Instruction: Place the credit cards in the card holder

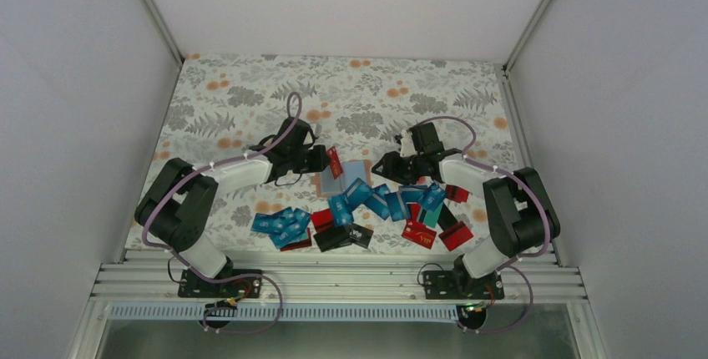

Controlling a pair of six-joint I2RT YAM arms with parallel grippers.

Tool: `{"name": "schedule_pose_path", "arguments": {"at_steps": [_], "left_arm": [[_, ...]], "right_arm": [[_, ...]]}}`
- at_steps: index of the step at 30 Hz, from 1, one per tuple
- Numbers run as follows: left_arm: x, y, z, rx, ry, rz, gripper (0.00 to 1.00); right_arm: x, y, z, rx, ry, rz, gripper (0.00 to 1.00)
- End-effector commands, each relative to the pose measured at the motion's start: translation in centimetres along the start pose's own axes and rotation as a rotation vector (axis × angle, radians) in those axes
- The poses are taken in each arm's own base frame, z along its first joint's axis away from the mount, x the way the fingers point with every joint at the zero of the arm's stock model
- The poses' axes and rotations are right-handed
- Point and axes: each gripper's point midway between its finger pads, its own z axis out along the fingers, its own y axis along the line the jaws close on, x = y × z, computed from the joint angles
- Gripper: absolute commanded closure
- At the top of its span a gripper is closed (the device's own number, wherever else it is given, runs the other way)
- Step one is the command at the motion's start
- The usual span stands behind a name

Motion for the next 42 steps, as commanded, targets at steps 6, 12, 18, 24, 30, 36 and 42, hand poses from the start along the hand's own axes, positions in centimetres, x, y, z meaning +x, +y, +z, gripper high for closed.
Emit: {"name": "schedule_pose_path", "arguments": {"at_steps": [6,12,18,24,30,36,42], "left_arm": [[-0.1,-1.4,-0.8,0.064,0.001,-0.001,0.98],[0.1,-1.5,-0.7,0.073,0.005,0.005,0.98],[1.1,-1.4,1.0,0.112,0.051,-0.006,0.98],[2.1,-0.3,2.0,0.083,0.085,-0.017,0.98],[3.3,0.3,2.6,0.077,0.131,-0.015,0.98],[4.8,0.0,3.1,0.120,0.198,0.014,0.98],[5.4,0.7,4.4,0.113,0.246,0.037,0.98]], "right_arm": [[-0.4,0.1,1.1,-0.024,0.002,-0.042,0.57],[-0.3,-0.1,1.4,-0.024,0.007,-0.041,0.57],[-0.1,-0.2,1.4,-0.023,0.009,-0.039,0.58],[-0.1,-0.3,1.5,-0.022,0.009,-0.038,0.59],[0.4,-1.0,2.1,-0.016,0.034,-0.022,0.60],[1.0,-0.8,2.8,-0.060,0.071,-0.023,0.60],[0.9,-0.5,3.6,-0.091,0.091,-0.024,0.65]]}}
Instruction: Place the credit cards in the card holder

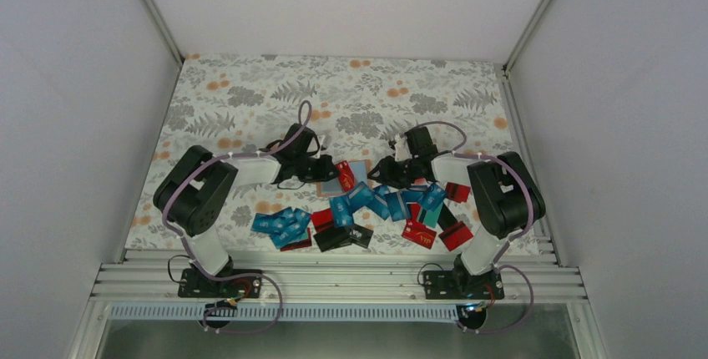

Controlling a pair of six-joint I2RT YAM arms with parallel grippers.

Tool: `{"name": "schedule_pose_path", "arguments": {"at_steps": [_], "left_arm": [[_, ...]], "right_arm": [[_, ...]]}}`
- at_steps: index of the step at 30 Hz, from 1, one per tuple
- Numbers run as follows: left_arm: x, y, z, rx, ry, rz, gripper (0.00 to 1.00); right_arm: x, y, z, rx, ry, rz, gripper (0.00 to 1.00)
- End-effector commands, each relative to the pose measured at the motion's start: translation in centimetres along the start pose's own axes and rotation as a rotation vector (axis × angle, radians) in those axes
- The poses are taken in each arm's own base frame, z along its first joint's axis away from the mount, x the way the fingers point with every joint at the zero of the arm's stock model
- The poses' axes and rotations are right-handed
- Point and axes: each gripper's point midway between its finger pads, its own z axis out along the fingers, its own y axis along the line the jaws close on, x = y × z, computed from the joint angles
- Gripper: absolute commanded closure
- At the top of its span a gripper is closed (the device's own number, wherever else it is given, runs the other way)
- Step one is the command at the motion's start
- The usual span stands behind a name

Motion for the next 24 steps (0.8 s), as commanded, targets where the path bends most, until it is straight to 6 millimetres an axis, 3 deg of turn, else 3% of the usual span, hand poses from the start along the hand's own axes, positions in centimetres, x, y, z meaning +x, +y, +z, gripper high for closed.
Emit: {"name": "schedule_pose_path", "arguments": {"at_steps": [1,6,15,24], "left_arm": [[0.8,1.0,1.2,-0.019,0.064,0.033,0.98],[0.0,1.9,1.8,-0.033,0.067,0.037,0.98],[-2.2,4.3,1.2,-0.050,0.061,0.038,0.98],[-1.5,4.4,1.2,-0.026,0.092,0.006,0.98]], "right_arm": [[-0.4,0.4,1.0,-0.028,0.017,-0.027,0.66],[-1.1,0.8,2.1,-0.038,0.032,-0.027,0.70],[-3.7,2.8,4.1,-0.062,0.038,-0.047,0.72],[-4.6,3.2,4.2,-0.049,0.034,-0.064,0.72]]}}
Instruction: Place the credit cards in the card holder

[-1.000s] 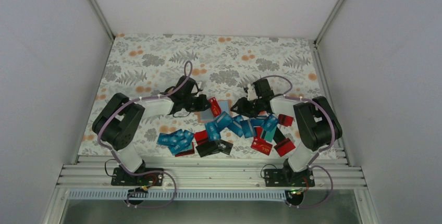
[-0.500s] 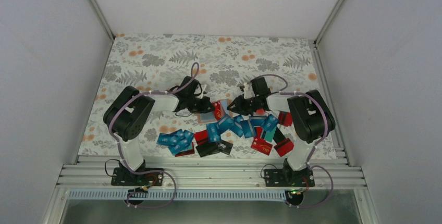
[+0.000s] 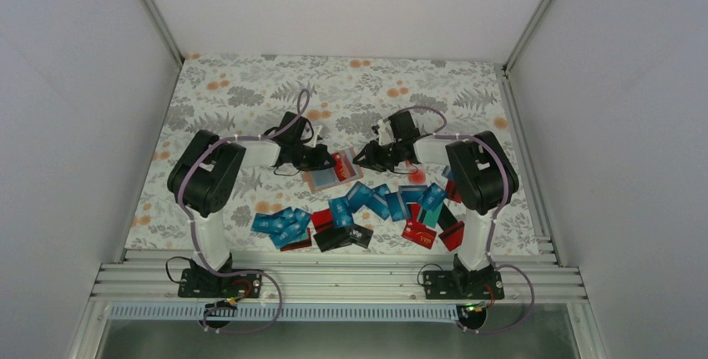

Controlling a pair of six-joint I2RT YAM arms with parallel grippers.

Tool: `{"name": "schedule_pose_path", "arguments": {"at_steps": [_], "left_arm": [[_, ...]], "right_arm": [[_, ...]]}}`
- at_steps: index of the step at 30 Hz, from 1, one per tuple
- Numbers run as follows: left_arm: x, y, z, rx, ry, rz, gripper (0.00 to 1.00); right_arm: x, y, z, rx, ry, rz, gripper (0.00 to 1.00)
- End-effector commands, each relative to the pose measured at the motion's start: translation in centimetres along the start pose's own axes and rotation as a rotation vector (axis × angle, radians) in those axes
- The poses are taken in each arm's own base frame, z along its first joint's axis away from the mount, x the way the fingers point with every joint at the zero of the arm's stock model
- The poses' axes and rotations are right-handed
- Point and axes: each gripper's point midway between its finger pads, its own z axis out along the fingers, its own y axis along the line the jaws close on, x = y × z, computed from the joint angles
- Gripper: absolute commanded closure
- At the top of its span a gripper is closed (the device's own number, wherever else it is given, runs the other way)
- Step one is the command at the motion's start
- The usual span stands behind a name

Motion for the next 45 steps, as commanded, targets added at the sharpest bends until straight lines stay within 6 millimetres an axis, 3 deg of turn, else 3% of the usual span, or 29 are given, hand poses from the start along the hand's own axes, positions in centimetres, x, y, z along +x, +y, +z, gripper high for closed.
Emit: {"name": "schedule_pose_path", "arguments": {"at_steps": [1,16,20,28,32,36,39,45], "left_arm": [[2.5,2.0,0.8,-0.052,0.082,-0.043,0.98],[1.7,1.5,2.6,-0.032,0.119,-0.087,0.97],[1.5,1.3,2.0,-0.049,0.114,-0.084,0.87],[1.3,0.0,-1.1,-0.112,0.083,-0.066,0.57],[1.2,-0.5,-2.8,-0.157,0.072,-0.056,0.37],[1.8,-0.2,-4.7,-0.237,0.080,-0.049,0.22],[2.3,0.4,-6.5,-0.320,0.081,-0.018,0.14],[4.3,3.4,-9.6,-0.517,0.077,0.064,0.16]], "right_arm": [[0.1,0.4,0.4,0.005,0.013,-0.017,0.72],[0.4,1.3,0.2,-0.022,0.023,-0.036,0.73],[0.4,1.6,-0.1,-0.021,0.019,-0.044,0.73],[-0.2,2.5,-1.1,-0.009,0.007,-0.080,0.72],[-0.5,2.8,-1.6,-0.002,-0.002,-0.097,0.71],[-0.9,3.0,-2.0,-0.001,-0.010,-0.110,0.70],[-1.0,3.2,-2.1,-0.001,-0.005,-0.121,0.68],[-1.2,3.0,-2.0,0.014,0.007,-0.138,0.64]]}}
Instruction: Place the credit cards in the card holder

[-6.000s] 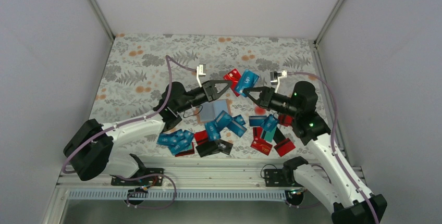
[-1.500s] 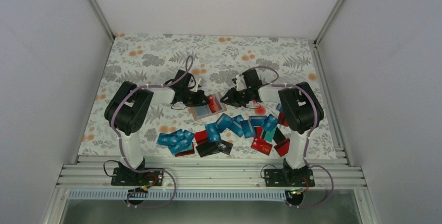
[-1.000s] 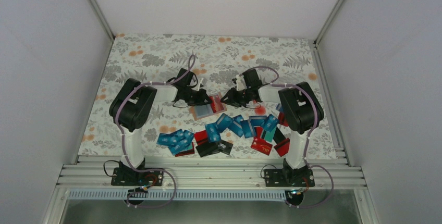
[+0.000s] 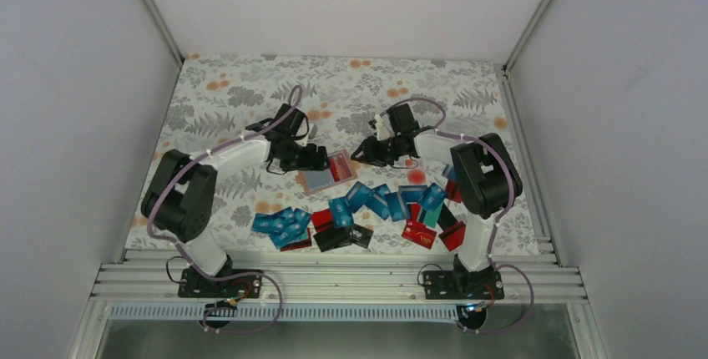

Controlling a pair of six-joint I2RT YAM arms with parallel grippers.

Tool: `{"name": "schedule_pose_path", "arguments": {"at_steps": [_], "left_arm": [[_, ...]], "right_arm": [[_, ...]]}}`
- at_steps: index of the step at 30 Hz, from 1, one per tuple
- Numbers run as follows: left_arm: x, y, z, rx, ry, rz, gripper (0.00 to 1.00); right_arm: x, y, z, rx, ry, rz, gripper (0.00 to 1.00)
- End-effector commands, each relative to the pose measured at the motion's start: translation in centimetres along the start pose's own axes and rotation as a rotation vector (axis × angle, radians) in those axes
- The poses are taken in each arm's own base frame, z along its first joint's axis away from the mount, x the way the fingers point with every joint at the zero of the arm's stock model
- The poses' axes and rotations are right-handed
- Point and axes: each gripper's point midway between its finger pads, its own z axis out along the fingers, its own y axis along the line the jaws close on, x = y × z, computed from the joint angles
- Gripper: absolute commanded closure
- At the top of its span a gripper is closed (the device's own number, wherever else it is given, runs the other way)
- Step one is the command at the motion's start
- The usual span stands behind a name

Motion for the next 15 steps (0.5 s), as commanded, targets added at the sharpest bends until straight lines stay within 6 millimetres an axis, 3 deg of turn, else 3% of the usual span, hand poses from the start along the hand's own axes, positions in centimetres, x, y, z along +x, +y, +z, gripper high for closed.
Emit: {"name": "schedule_pose_path", "arguments": {"at_steps": [1,6,15], "left_arm": [[2.8,4.2,-1.1,-0.205,0.036,0.066,0.16],[3.8,6.2,-0.8,-0.281,0.035,0.102,0.21],[3.0,6.9,0.9,-0.331,0.055,0.155,0.33]], "right_arm": [[-0.8,0.7,-0.6,0.006,-0.010,-0.047,0.63],[-0.6,0.6,-0.3,0.001,0.002,-0.042,0.62],[-0.4,0.5,-0.4,0.003,0.006,-0.040,0.62]]}}
